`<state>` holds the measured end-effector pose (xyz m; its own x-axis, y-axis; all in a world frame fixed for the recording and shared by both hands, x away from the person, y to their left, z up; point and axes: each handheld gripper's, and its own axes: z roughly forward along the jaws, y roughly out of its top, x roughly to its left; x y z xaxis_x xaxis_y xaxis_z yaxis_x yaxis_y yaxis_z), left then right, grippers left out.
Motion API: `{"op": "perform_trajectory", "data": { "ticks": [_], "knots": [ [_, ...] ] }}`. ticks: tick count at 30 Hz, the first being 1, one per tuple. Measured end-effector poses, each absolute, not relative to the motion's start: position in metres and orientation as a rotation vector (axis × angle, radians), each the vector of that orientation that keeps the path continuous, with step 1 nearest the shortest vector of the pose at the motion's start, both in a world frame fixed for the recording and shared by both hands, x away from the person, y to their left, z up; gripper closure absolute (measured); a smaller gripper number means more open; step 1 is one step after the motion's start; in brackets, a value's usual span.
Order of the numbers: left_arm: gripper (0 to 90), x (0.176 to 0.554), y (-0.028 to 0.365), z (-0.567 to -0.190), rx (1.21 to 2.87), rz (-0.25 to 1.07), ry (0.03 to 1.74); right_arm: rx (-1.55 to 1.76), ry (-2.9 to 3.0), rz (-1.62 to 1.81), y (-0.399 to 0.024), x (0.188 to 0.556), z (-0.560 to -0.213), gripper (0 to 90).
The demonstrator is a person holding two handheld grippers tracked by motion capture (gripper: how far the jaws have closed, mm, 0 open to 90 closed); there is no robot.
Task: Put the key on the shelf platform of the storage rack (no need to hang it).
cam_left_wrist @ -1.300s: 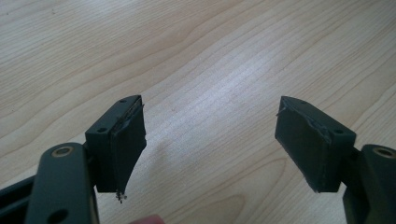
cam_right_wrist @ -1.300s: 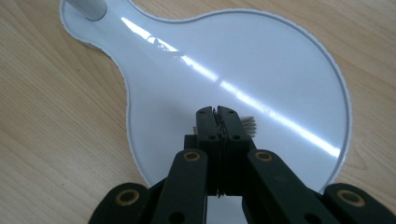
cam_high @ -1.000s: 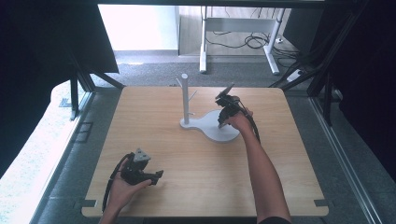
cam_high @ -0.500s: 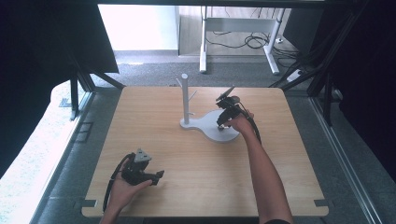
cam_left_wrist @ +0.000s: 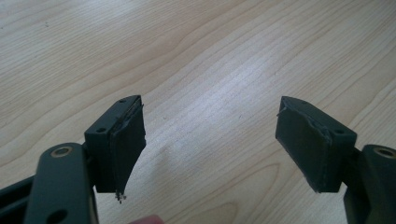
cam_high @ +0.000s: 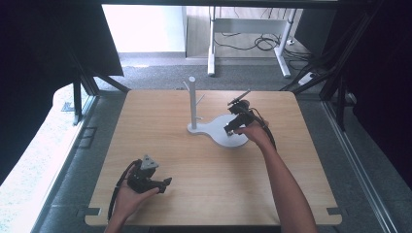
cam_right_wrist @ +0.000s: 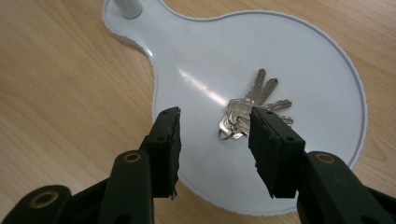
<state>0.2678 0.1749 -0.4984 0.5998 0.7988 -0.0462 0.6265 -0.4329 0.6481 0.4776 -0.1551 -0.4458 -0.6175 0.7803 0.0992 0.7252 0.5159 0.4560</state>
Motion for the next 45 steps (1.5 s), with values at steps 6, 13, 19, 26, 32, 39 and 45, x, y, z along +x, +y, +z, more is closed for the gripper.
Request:
{"op": "perform_trajectory", "data": {
  "ticks": [6, 13, 19, 26, 32, 39, 45],
  "knots": [
    [24.5, 0.268, 0.173, -0.500, 2.201, 0.351, 1.124, 1.256, 2.648, 0.736, -0.161, 0.454, -0.445, 51.6],
    [24.5, 0.269, 0.175, -0.499, 2.197, 0.339, 1.122, 1.223, 2.634, 0.800, -0.177, 0.423, -0.444, 52.1],
    [24.5, 0.268, 0.178, -0.497, 2.171, 0.323, 1.122, 1.170, 2.632, 0.833, -0.191, 0.390, -0.447, 52.3],
    [24.5, 0.269, 0.177, -0.498, 2.177, 0.324, 1.125, 1.153, 2.612, 0.890, -0.204, 0.351, -0.466, 52.4],
    [24.4, 0.269, 0.178, -0.499, 2.180, 0.328, 1.134, 1.147, 2.594, 0.862, -0.214, 0.327, -0.480, 53.1],
    [24.5, 0.269, 0.179, -0.499, 2.179, 0.331, 1.140, 1.160, 2.593, 0.822, -0.224, 0.309, -0.496, 53.2],
    [24.4, 0.268, 0.176, -0.499, 2.182, 0.330, 1.137, 1.165, 2.588, 0.810, -0.227, 0.305, -0.503, 53.3]
  ]
}}
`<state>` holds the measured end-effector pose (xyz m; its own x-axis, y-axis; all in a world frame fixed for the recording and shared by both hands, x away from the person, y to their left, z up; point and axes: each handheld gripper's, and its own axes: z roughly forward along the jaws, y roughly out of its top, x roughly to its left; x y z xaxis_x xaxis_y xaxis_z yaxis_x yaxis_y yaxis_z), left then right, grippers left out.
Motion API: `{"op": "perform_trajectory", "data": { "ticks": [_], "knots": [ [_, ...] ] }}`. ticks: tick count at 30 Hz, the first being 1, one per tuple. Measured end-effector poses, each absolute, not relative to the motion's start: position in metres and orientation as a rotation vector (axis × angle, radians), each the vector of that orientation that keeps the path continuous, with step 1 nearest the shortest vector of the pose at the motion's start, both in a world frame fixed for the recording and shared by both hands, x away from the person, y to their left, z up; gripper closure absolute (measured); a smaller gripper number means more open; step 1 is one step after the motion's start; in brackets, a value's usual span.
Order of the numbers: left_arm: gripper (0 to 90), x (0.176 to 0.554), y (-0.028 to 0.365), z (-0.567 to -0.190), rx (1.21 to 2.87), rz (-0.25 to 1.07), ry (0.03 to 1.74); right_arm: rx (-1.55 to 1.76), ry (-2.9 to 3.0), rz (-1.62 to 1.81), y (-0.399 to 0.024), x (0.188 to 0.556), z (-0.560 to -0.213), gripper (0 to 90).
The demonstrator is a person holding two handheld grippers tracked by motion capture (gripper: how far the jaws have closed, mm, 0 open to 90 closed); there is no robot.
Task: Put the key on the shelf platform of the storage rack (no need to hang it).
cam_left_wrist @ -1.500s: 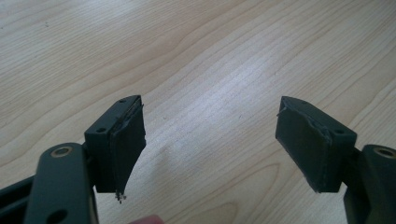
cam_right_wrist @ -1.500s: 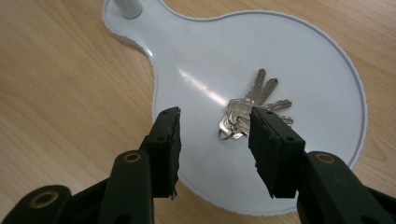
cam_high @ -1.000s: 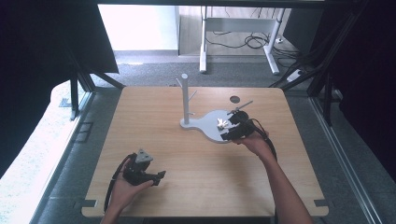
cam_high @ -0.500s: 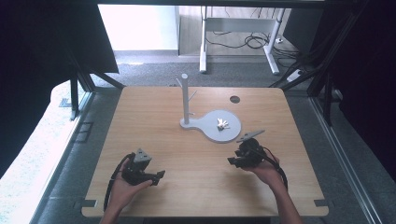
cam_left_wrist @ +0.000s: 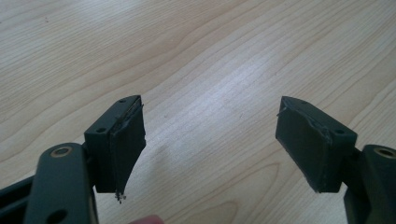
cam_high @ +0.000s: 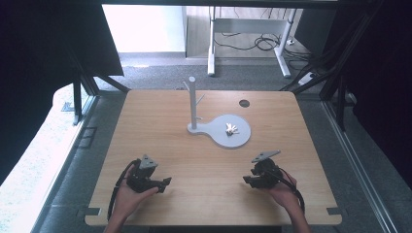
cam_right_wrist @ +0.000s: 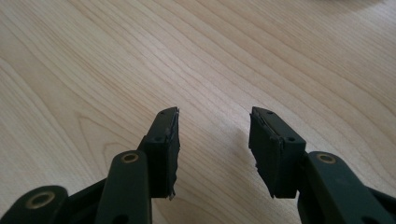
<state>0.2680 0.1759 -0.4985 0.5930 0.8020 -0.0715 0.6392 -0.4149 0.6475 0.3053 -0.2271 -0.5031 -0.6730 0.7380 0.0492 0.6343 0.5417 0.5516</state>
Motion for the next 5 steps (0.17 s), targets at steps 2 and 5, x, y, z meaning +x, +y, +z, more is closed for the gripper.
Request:
{"op": "perform_trajectory", "data": {
  "ticks": [2, 5],
  "knots": [
    [24.4, 0.2682, 0.1749, -0.4990, 2.187, 0.329, 1.131, 1.167, 2.584, 0.817, -0.2289, 0.3055, -0.5048, 53.0],
    [24.4, 0.2692, 0.1739, -0.5003, 2.196, 0.326, 1.129, 1.168, 2.572, 0.847, -0.2330, 0.3061, -0.5046, 52.5]
  ]
}}
